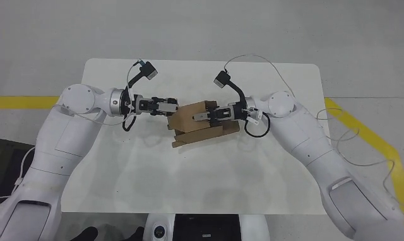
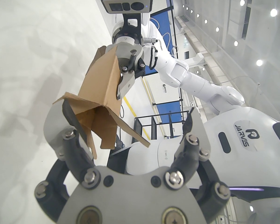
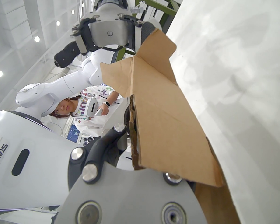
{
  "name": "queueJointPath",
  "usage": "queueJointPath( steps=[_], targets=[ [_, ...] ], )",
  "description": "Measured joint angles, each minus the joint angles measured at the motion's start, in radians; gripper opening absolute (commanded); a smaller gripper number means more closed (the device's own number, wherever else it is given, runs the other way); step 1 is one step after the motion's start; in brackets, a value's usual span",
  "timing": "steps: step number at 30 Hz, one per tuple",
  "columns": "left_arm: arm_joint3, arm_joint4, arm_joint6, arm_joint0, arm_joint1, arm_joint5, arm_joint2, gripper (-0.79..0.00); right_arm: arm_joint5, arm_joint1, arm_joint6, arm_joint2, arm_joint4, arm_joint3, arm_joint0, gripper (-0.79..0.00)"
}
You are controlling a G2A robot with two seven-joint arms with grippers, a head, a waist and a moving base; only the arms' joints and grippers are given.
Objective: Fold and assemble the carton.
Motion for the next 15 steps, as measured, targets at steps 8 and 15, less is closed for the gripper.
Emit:
queueJointPath(
  steps=[8, 15],
  targets=[
    [-0.007, -0.023, -0.013, -0.002, -0.003, 0.007, 0.001, 0.000, 0.017, 0.000, 0.017, -0.030, 0.016, -0.038, -0.002, -0.785],
    [-0.013, -0.032, -0.022, -0.001, -0.004, 0.012, 0.001, 0.000, 0.022, -0.012, 0.022, -0.065, 0.031, -0.038, 0.013, -0.785]
  ],
)
